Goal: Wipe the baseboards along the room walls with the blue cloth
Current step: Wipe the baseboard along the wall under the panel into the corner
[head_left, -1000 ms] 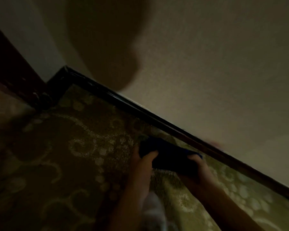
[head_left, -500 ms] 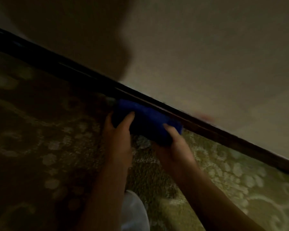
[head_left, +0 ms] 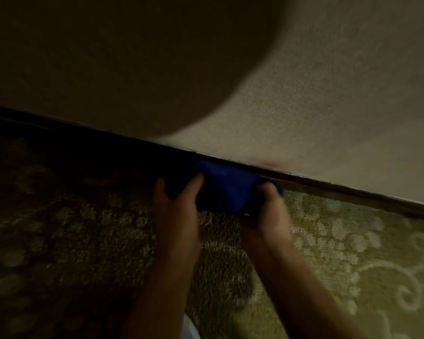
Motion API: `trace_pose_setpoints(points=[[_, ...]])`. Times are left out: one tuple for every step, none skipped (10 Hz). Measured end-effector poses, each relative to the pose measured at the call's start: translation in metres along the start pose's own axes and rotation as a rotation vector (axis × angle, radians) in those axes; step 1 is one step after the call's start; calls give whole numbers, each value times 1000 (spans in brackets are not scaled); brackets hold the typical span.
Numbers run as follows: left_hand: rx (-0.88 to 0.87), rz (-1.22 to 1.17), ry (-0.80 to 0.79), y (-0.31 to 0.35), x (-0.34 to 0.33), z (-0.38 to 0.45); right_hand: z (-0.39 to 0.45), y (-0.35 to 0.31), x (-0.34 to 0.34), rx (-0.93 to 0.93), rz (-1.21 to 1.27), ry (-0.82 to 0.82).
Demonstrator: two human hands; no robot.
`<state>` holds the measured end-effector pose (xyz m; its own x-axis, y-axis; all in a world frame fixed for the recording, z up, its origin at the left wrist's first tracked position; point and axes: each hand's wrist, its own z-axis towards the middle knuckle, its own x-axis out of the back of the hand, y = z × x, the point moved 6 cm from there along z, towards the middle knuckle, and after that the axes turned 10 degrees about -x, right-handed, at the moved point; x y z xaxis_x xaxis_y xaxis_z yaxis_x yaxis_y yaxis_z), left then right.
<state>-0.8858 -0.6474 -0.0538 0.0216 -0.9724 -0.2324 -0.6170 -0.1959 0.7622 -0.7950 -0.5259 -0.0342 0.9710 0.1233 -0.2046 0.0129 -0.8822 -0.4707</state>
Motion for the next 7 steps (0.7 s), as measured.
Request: trace_pose_setpoints(points=[[-72,-116,155,19,23,14,-12,30,-40,-136,-76,-92],[4,131,275,-26,43,48,-8,24,-42,-161,-113,-79],[21,156,60,-2,-1,21,3,-10,-6,8,-179,54],[39,207,-102,12,-34,-15,8,-35,20,142,-154,138],[34,224,-35,31,-15,3,10,-19,1,124,-162,117],[-7,115,148,46,20,21,5,15,-38,82,-202,49],[-78,-8,277,54,58,48,3,45,-73,47,-348,-96]])
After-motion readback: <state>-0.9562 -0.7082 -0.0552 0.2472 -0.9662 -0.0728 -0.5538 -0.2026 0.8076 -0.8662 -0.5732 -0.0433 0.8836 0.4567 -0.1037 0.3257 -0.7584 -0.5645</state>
